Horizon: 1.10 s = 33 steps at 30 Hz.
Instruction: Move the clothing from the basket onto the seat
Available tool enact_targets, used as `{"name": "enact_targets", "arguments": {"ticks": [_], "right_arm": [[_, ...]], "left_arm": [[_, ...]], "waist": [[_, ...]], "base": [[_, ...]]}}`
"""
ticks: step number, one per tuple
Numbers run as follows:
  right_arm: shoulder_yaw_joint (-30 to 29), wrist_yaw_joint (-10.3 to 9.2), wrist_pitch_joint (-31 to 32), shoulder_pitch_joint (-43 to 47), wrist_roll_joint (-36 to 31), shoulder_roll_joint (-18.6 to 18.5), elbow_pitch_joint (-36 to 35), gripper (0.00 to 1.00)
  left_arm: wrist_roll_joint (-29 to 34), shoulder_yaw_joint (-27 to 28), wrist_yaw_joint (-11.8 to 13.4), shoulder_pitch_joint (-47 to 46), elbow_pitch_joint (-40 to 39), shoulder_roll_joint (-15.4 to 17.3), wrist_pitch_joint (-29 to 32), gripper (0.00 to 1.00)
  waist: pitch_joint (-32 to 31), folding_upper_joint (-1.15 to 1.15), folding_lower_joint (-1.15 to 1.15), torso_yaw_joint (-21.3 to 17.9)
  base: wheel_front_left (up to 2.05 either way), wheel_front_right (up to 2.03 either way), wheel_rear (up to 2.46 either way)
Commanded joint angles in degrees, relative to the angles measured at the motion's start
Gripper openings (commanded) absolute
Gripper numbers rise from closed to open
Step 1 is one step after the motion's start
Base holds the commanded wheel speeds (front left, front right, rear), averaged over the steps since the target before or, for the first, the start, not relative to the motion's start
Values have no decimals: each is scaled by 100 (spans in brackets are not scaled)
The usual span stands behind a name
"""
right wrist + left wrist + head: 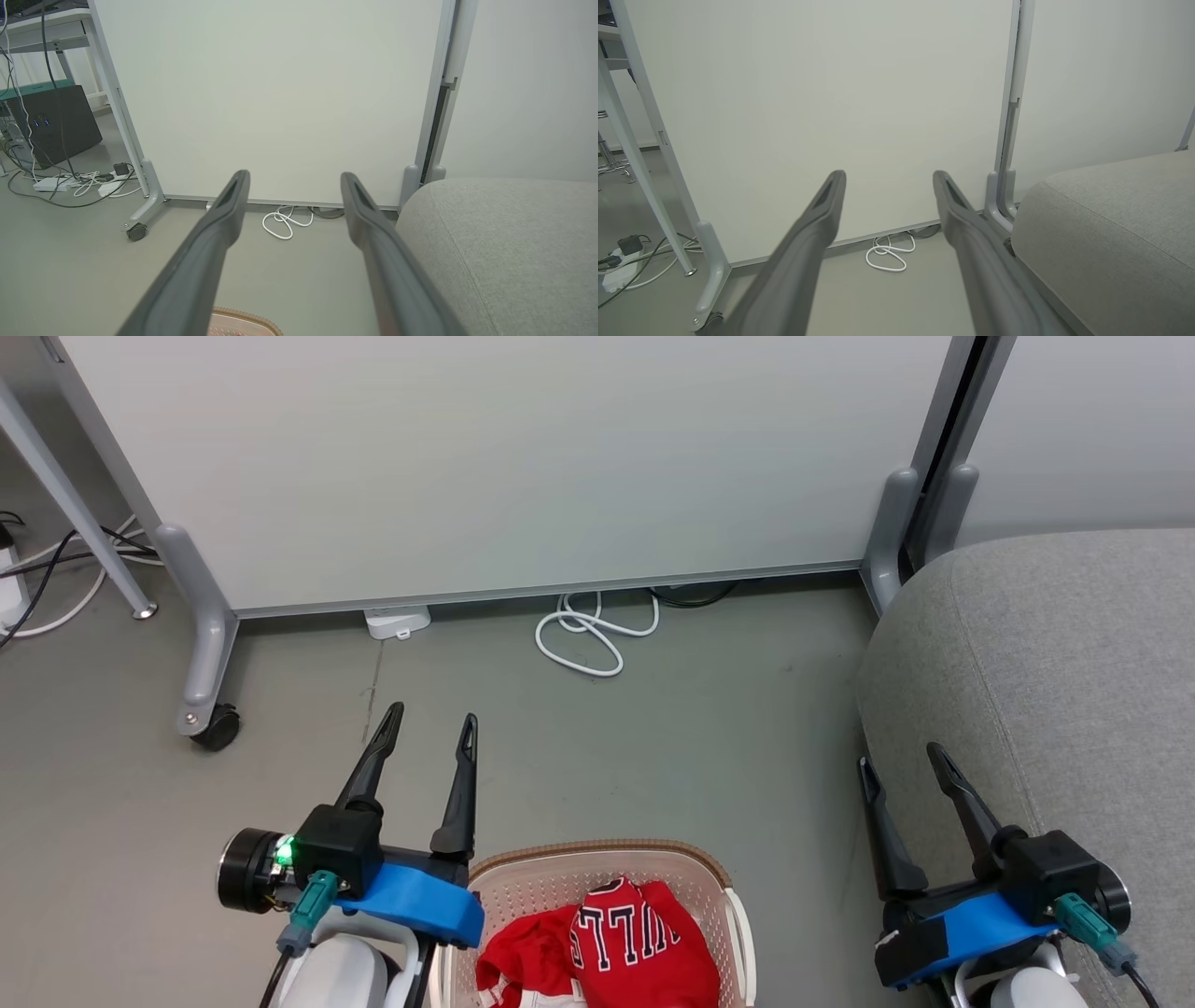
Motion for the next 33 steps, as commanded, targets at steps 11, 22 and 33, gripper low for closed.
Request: {"name": "enact_targets", "arguments": {"ticks": [11,22,33], "right_arm": [[18,13,-34,-57,96,-30,56,100],[27,13,-34,-83,129,-30,91,100],[63,13,-34,-125,130,-29,98,100]], "left_arm": [[-90,78,-104,-109,147,-24,-27,100],[-64,101,-129,-144,189,-35,-27,100],[-33,26,-145,-219,304,-37,-27,100]], "waist": [[17,0,0,12],[35,0,0,26],[91,0,0,-39]], "base": [[0,0,0],[0,0,0],[0,0,0]]}}
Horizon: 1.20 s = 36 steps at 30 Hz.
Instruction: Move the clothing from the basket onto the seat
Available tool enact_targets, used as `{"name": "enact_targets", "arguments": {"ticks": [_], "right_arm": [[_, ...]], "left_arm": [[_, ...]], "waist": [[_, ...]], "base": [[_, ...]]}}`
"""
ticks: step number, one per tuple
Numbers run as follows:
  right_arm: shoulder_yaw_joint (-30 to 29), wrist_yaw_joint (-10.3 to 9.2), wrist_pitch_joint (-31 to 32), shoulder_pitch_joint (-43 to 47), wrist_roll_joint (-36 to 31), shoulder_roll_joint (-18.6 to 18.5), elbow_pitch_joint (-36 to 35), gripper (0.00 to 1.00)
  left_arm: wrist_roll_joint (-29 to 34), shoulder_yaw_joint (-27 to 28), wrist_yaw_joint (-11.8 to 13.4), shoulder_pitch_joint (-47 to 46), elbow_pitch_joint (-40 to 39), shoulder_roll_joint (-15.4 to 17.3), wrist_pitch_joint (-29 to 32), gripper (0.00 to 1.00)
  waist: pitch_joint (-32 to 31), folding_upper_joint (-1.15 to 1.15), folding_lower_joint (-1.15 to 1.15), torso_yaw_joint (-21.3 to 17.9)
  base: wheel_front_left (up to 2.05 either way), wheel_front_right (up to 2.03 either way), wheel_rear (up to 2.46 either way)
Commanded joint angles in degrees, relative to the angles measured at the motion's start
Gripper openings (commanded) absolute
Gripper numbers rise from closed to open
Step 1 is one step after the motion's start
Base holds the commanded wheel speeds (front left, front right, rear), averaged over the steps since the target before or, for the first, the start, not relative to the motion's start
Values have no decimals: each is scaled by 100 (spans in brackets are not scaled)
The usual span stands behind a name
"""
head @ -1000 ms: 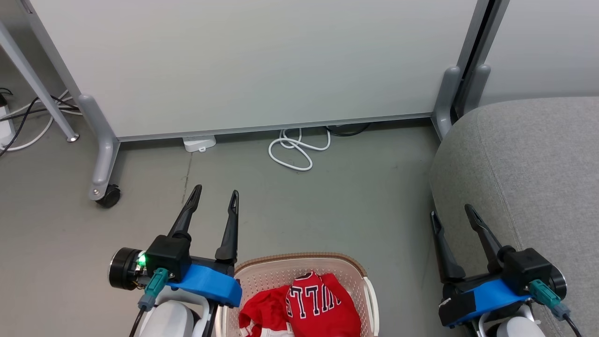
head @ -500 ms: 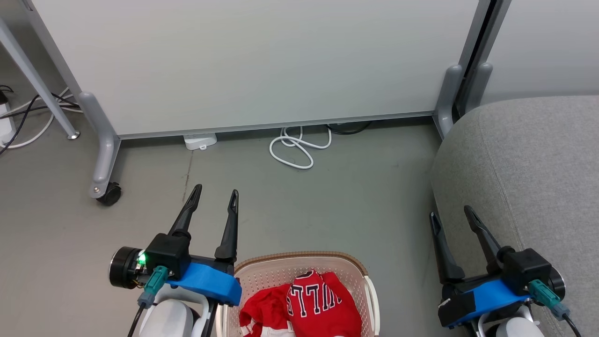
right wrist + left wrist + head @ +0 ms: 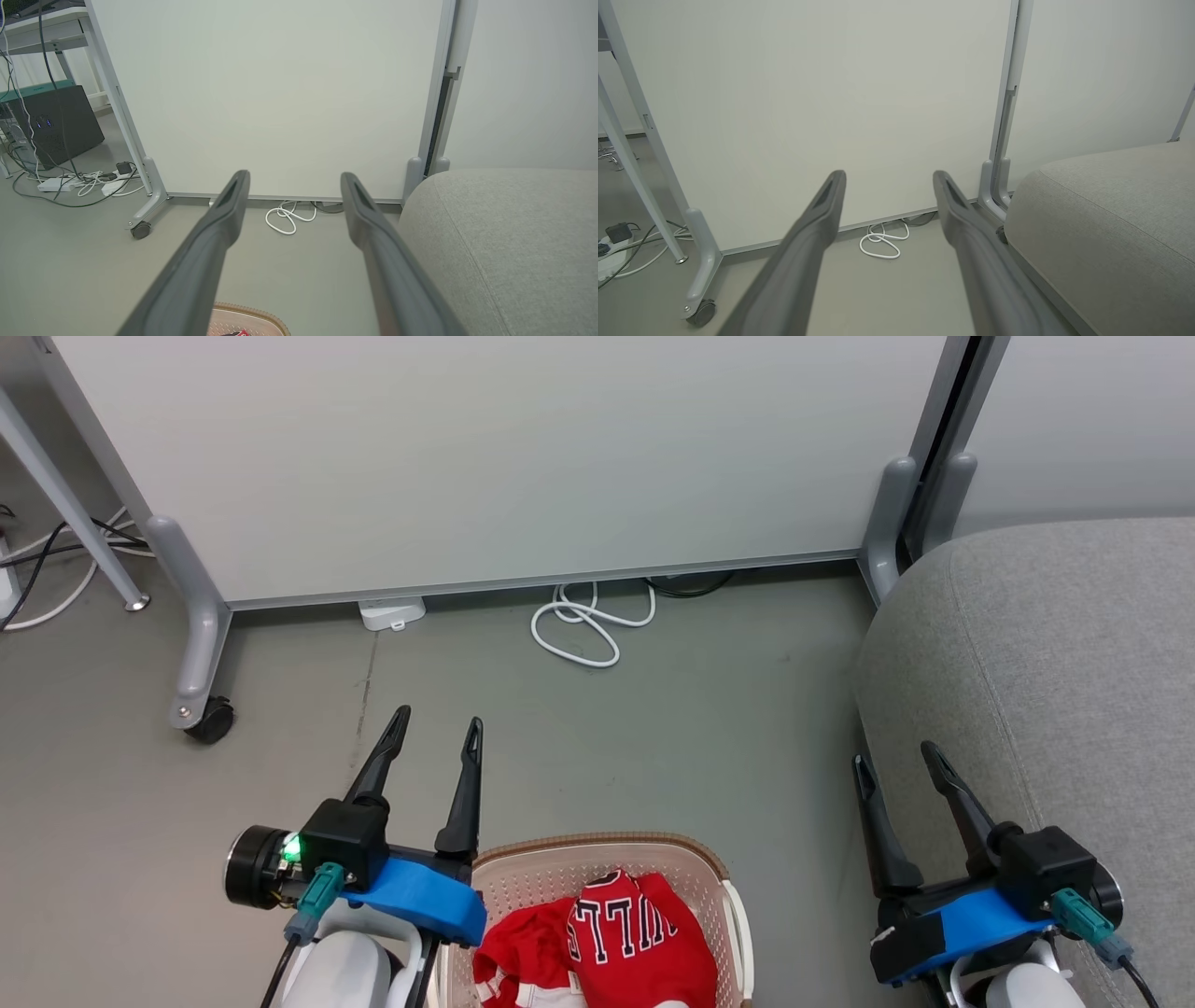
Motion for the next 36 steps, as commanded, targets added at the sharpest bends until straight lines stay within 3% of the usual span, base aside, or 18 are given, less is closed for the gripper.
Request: {"name": "enact_targets", "arguments": {"ticks": [1,17,36], "right_arm": [[8,11,-34,-76,2,-28,0,100],[59,11,-34,-420,-75,-27,-128,100],[171,7,-33,-1252,67,-162,-417,100]], "left_arm": [[4,-42,-23,-141,45,-5,-26,100],[19,-957,-189,-1133,1273,-3,-26,100],[-441,-2434,-206,-2583,2908,3,-26,100]], "waist": [[27,0,0,-19],[711,0,0,-290],[2236,0,0,-724]], "base": [[0,0,0],[0,0,0],[0,0,0]]}}
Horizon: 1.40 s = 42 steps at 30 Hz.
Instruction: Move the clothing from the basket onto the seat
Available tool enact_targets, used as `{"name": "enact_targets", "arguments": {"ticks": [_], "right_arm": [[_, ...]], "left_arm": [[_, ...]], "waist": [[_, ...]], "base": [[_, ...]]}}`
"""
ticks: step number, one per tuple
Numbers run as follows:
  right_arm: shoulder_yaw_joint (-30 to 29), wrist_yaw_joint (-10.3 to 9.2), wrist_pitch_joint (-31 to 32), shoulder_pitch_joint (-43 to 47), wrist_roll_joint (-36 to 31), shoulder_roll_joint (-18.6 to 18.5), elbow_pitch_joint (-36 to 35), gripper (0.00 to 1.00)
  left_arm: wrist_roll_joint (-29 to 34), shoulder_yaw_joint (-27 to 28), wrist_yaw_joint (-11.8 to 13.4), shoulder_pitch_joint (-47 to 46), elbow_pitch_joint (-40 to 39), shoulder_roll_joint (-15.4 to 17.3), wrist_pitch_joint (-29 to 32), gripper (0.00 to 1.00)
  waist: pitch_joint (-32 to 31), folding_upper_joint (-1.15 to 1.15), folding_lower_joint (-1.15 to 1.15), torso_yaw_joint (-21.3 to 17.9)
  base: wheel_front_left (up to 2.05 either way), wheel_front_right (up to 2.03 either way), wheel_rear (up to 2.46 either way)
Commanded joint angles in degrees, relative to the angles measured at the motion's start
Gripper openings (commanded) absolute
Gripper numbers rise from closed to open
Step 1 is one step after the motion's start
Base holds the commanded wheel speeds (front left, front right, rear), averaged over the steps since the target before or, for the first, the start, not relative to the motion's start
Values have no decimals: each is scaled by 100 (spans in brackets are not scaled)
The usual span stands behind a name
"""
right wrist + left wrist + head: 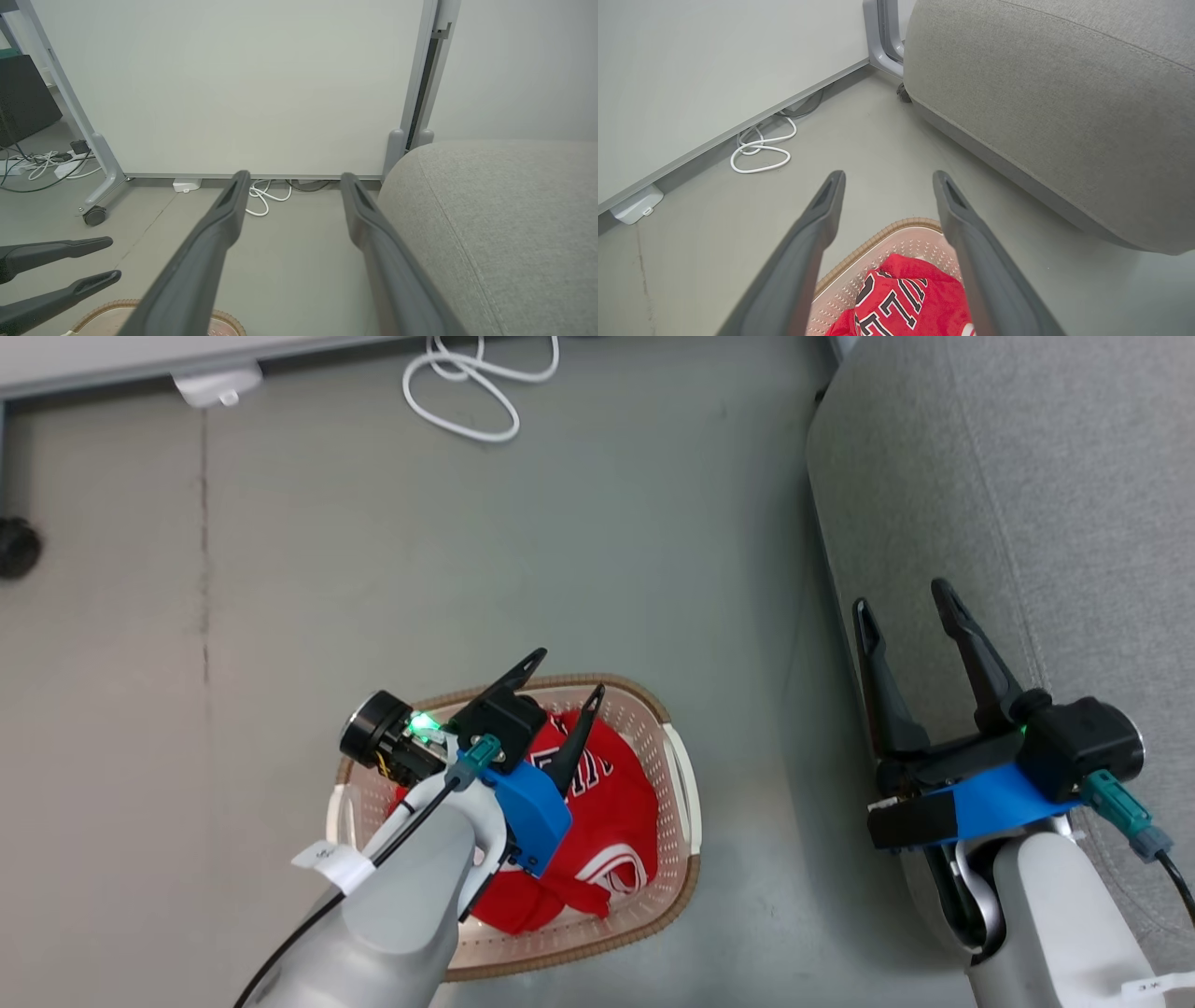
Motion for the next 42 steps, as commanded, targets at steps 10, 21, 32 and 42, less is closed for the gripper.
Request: {"name": "enact_targets", "arguments": {"ticks": [10,21,32,42], "right_arm": [[117,3,-32,-442,48,-127,-156,100],[304,3,-32,-762,64,-374,-392,100],[393,3,-31,-998,30,-423,-710,100],[461,3,-30,-1089,67,-432,-973,100]], "left_arm": [[-342,-512,-10,-631,921,15,-26,100],[-835,-960,-10,-1254,1813,14,65,100],[-967,-985,86,-1828,2270,70,320,100],[-1091,-957,145,-2190,2347,186,882,100]], "waist": [[868,0,-1,-118],[1711,0,-1,-185],[2408,0,-1,-255],[2929,0,-1,-334]], "base": [[0,0,0],[0,0,0],[0,0,0],[0,0,0]]}}
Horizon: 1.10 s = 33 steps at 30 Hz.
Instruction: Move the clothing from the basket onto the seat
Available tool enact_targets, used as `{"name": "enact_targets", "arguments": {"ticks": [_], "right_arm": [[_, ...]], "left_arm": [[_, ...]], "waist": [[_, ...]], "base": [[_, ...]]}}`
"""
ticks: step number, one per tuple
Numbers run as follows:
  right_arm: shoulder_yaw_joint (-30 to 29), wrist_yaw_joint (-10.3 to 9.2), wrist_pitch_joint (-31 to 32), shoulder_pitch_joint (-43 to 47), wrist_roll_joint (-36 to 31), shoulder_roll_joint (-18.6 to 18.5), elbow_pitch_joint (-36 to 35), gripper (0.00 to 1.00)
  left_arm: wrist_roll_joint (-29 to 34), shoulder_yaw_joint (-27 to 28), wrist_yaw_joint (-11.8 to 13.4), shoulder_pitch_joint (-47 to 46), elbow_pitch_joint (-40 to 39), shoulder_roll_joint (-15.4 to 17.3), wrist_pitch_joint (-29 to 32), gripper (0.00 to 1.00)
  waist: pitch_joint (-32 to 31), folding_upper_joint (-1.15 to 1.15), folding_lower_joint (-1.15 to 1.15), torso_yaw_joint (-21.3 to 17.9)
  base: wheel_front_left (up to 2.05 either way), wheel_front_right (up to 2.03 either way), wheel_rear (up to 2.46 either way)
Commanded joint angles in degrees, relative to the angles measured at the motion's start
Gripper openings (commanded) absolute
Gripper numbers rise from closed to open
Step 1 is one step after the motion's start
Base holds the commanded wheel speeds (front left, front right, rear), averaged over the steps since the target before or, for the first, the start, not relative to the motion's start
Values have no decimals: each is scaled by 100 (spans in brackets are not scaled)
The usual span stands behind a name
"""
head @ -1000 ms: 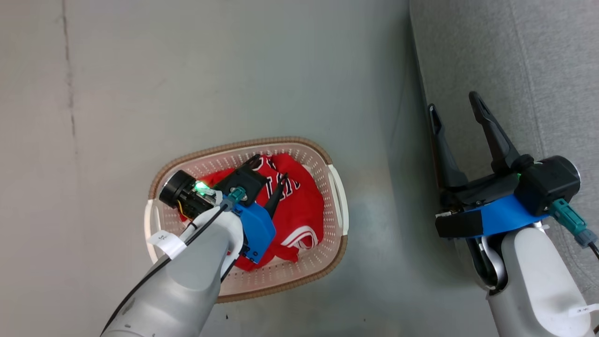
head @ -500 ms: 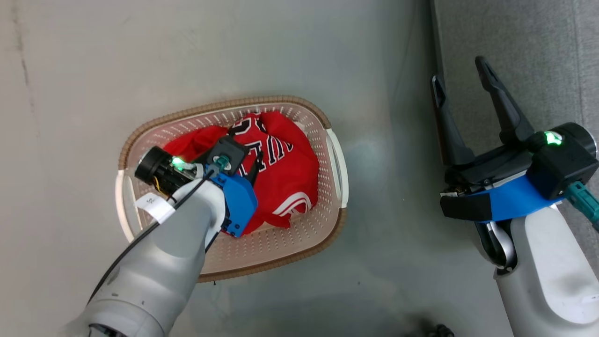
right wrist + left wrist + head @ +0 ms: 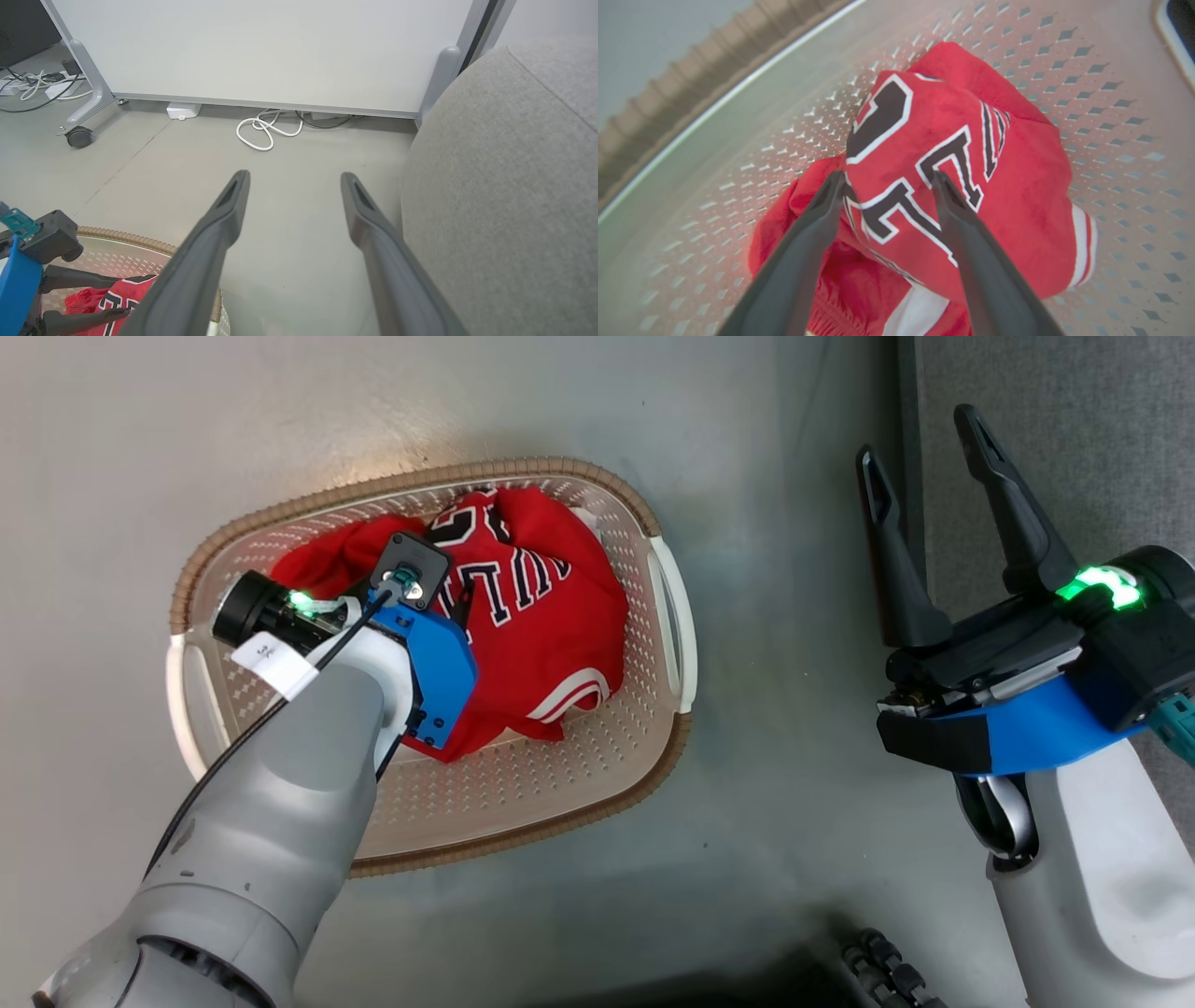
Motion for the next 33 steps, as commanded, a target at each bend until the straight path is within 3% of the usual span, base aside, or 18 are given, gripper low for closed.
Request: {"name": "enact_targets", "arguments": {"ticks": [1,7,16,17,18,33], "right_arm": [[-2,3,-28,-111,35,-26,-51,100],[-12,3,-28,-62,59,-20,-117,100],[11,3,-28,-74,63,34,-150,100],[13,3,-28,-81,67,37,-152,100],[16,3,-28,-82,65,44,-157,100],[-43,3,-28,-76,72,77,13,100]], "left_arm": [[8,-12,37,-123,9,40,63,100],[-104,-6,9,-201,17,40,450,100],[-231,-20,-44,-242,21,-15,479,100],[-235,-28,-34,-246,21,-17,468,37],[-228,-43,-31,-250,21,-15,471,0],[-493,-31,-103,-199,11,-95,-164,0]], "waist": [[88,0,-1,-34],[275,0,-1,-88],[426,0,-1,-145],[433,0,-1,-148],[437,0,-1,-150],[-21,0,-1,-27]], "base": [[0,0,0],[0,0,0],[0,0,0],[0,0,0],[0,0,0],[0,0,0]]}}
